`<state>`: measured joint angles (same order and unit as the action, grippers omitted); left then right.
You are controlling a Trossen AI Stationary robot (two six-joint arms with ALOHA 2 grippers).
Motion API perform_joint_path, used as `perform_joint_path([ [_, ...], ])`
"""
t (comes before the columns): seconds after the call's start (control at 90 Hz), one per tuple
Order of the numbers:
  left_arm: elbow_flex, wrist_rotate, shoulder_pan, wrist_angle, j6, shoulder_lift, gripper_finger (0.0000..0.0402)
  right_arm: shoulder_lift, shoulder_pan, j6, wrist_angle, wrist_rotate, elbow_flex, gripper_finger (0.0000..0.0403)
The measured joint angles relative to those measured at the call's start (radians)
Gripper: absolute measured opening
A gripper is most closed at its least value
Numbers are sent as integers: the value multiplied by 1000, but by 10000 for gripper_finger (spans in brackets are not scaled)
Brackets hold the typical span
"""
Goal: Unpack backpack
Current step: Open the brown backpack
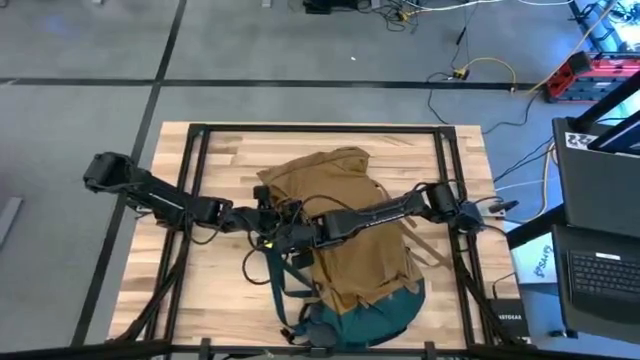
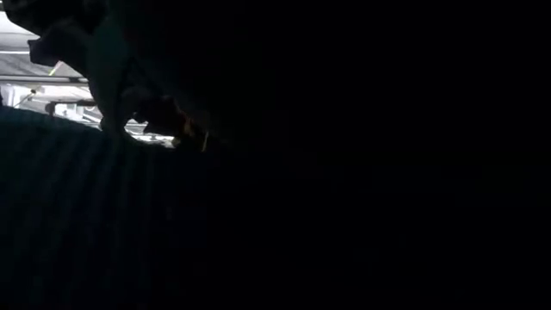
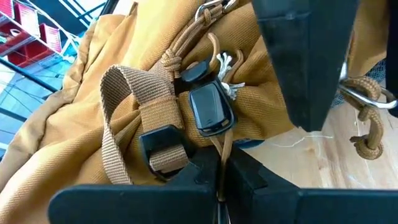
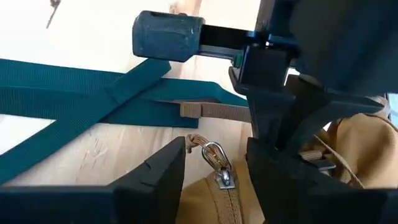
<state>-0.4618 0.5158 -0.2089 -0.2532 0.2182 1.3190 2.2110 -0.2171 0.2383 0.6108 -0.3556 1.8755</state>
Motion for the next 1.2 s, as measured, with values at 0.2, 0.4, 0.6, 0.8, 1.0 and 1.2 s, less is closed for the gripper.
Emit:
perform_joint_path([
  [0.2, 0, 0, 0, -10, 1, 0, 0, 1, 3, 2, 11, -1, 0, 117],
  [0.4, 0, -22, 1, -18, -1, 0, 0, 1, 13, -2, 24, -11, 0, 37],
  [0.6, 0, -25, 0, -19, -1, -1, 0, 1, 14, 2, 27, -37, 0, 17],
  [0.8, -1, -27, 8, -17, -1, -1, 0, 1, 0, 1, 44, -55, 19, 12],
  [1.0, -4, -28, 29, -3, -8, -2, 0, 1, -41, -1, 119, -135, 84, 10],
  [1.2, -5, -18, 39, 5, -9, -3, 0, 1, -78, -64, 234, -207, 142, 10],
])
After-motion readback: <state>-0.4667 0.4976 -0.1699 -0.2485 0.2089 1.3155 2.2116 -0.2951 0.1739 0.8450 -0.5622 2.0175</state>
